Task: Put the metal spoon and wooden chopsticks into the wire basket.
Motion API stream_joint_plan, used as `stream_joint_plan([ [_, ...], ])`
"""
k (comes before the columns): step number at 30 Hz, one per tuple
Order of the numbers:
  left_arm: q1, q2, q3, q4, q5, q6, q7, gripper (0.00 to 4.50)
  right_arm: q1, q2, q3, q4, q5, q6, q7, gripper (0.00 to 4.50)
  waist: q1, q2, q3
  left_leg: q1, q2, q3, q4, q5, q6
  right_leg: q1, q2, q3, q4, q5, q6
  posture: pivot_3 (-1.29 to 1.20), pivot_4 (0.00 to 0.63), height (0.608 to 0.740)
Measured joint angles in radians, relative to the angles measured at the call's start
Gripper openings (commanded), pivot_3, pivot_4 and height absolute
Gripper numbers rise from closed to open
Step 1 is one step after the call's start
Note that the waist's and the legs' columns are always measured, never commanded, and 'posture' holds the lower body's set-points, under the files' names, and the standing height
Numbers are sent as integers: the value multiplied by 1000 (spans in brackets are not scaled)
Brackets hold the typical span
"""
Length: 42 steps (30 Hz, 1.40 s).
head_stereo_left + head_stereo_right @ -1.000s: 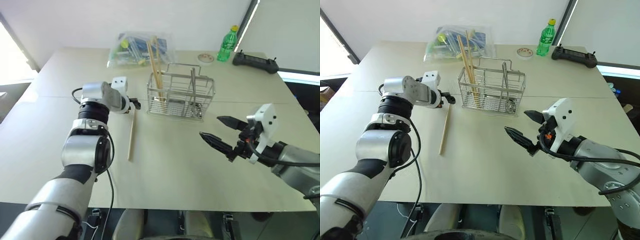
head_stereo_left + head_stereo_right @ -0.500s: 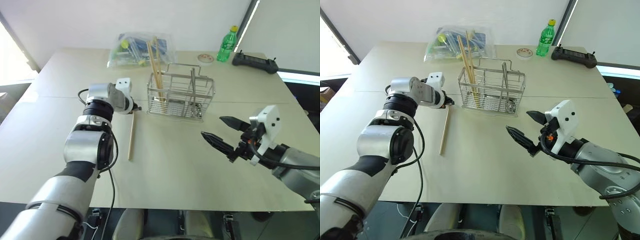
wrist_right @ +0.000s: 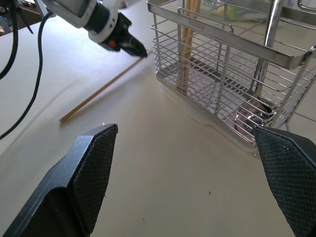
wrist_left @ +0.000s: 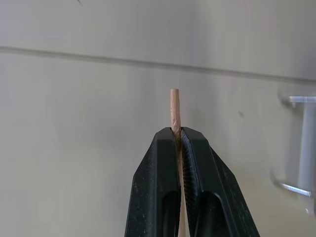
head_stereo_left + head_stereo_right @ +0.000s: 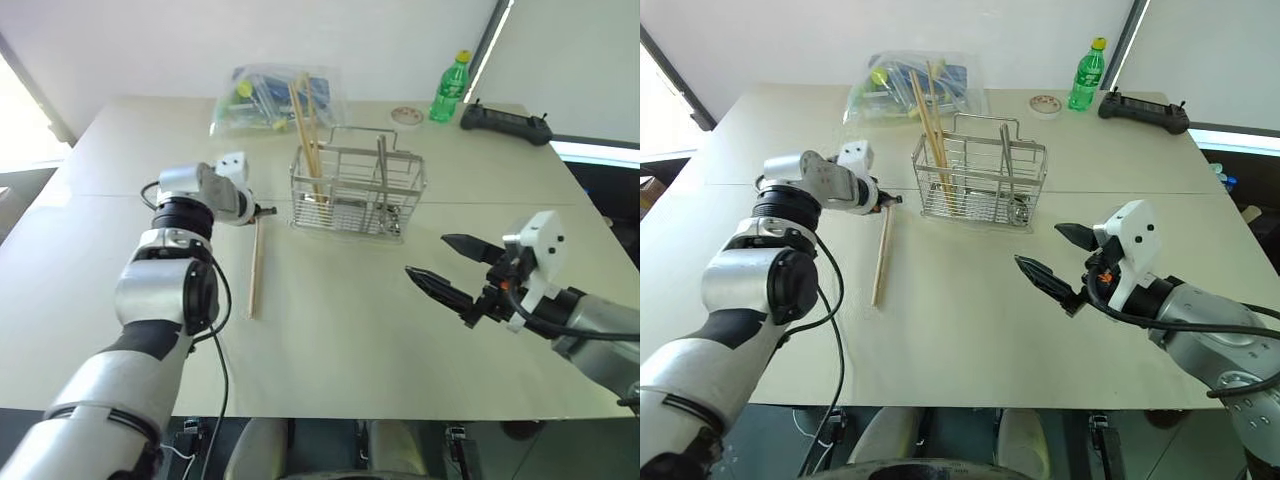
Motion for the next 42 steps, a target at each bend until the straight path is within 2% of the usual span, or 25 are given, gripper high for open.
stream_joint_plan([
  [6, -84, 91, 35, -143, -23, -441, -119, 38, -12, -24, -3, 3, 27, 3, 10, 4500, 9, 0, 0, -1, 0, 0, 0, 0, 0, 2, -3, 0, -3, 0, 0, 0, 150, 690],
  [11, -120, 59, 101, -263, -119, -582, -196, 38, -11, -28, -3, 8, 31, 12, 9, 4500, 6, 0, 0, -1, 0, 0, 1, -1, 2, 3, -3, 0, -4, 0, 0, 0, 150, 690],
  [18, -141, -37, 100, -381, -200, -588, -267, 38, 7, -30, -5, 5, 36, 21, 4, 4500, 4, 0, 0, 0, 0, 0, 2, -1, 2, 3, -1, 0, -2, 0, 0, 0, 150, 690],
  [27, -131, -143, -21, -396, -196, -598, -373, 38, 61, -3, -16, -37, 54, 20, -57, 4500, 3, 1, 0, 0, -1, 0, 2, -1, 2, 3, -1, 0, -2, 0, 0, 0, 150, 690],
  [33, -62, -156, -83, -401, -161, -612, -405, 38, 83, 5, -53, -53, 66, 10, -100, 4500, 4, 1, -1, 0, 0, 0, 2, -1, 2, 4, 0, 0, -2, 0, 0, 0, 150, 690],
  [39, -40, -154, -90, -442, -151, -584, -406, 38, 102, 5, -57, -61, 72, -4, -123, 4500, 4, 1, 0, 0, 0, 0, 2, -1, 3, 4, -1, 0, -3, 0, 0, 0, 150, 690],
  [42, -9, -157, -90, -486, -154, -553, -404, 982, 101, 5, -57, -61, 75, -9, -127, 4500, 4, 1, -1, 0, 0, 0, 2, -1, 3, 4, 0, 0, -2, 0, 0, 0, 150, 690],
])
